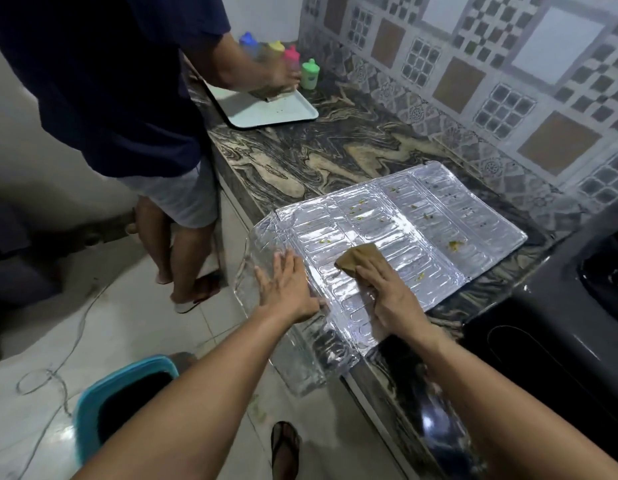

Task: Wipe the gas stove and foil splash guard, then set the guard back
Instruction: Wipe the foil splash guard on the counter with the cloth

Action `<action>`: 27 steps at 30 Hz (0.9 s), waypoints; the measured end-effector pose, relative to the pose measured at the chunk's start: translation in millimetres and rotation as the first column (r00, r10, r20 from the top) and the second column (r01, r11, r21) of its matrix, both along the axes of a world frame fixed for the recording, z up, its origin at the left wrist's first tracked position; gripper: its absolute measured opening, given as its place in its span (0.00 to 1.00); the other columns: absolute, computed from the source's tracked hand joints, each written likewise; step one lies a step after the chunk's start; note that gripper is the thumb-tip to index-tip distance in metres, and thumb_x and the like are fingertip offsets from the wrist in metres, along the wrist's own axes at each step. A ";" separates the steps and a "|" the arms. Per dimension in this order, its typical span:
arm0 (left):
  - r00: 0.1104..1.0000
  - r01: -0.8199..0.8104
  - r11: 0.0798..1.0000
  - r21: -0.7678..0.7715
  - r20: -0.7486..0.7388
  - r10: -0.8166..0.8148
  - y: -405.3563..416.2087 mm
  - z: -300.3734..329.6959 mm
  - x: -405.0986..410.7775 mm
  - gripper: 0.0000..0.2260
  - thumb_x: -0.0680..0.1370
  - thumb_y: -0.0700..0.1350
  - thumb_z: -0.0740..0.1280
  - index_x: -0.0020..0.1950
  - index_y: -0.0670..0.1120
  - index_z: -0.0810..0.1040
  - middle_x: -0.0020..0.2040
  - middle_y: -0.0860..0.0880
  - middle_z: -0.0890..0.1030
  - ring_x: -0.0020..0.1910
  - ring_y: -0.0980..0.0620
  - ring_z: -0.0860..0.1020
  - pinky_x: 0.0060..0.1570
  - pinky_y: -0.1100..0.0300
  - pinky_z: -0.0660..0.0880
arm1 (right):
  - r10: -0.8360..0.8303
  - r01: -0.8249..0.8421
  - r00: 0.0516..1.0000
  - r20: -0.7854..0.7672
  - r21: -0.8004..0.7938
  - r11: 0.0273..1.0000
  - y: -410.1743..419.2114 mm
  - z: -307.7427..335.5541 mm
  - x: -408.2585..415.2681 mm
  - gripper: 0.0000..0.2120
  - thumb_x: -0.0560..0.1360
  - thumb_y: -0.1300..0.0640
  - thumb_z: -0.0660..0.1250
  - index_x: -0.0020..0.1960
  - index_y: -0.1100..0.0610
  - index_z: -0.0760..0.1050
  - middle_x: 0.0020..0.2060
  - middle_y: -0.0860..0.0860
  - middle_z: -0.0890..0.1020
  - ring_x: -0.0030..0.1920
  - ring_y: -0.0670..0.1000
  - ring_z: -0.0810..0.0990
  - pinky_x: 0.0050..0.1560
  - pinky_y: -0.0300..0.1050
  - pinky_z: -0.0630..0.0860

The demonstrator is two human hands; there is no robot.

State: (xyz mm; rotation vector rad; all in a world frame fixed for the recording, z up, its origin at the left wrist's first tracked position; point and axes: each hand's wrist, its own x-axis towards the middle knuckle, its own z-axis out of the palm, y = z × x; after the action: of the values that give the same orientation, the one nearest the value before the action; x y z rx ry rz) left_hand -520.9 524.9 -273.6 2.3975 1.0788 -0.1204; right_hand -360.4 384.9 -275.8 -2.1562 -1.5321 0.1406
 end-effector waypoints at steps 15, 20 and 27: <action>0.989 -0.005 0.997 0.071 -0.147 0.015 0.1 7.3 19.1 0.57 0.63 0.73 0.68 0.79 0.43 0.47 0.80 0.44 0.43 0.77 0.37 0.42 0.69 0.29 0.40 | -0.014 0.013 1.000 0.015 0.084 0.996 -10.8 -0.7 -25.9 0.19 0.75 0.61 0.58 0.64 0.55 0.76 0.70 0.44 0.70 0.72 0.42 0.65 0.72 0.46 0.63; 0.984 0.010 0.998 0.059 -0.181 0.001 1.6 12.2 20.2 0.58 0.62 0.73 0.68 0.79 0.43 0.47 0.80 0.44 0.44 0.77 0.36 0.42 0.67 0.27 0.40 | -0.495 0.495 0.868 -0.035 0.006 0.869 -9.2 -1.6 49.9 0.35 0.69 0.77 0.56 0.62 0.43 0.76 0.66 0.46 0.72 0.65 0.52 0.71 0.66 0.51 0.70; 0.990 0.005 0.999 0.050 -0.142 0.002 0.5 9.0 17.0 0.57 0.63 0.73 0.68 0.79 0.44 0.47 0.79 0.43 0.43 0.77 0.37 0.41 0.68 0.28 0.39 | -0.639 0.646 0.756 -0.141 0.010 0.763 16.4 16.6 53.3 0.20 0.75 0.66 0.56 0.62 0.51 0.74 0.62 0.55 0.74 0.62 0.58 0.73 0.60 0.49 0.72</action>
State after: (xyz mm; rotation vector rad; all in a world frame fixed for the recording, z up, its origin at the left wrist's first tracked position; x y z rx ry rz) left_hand -503.9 525.4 -264.6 2.4659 1.1566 -0.2717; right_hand -307.1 401.3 -259.2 -2.4398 -0.6367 -0.0020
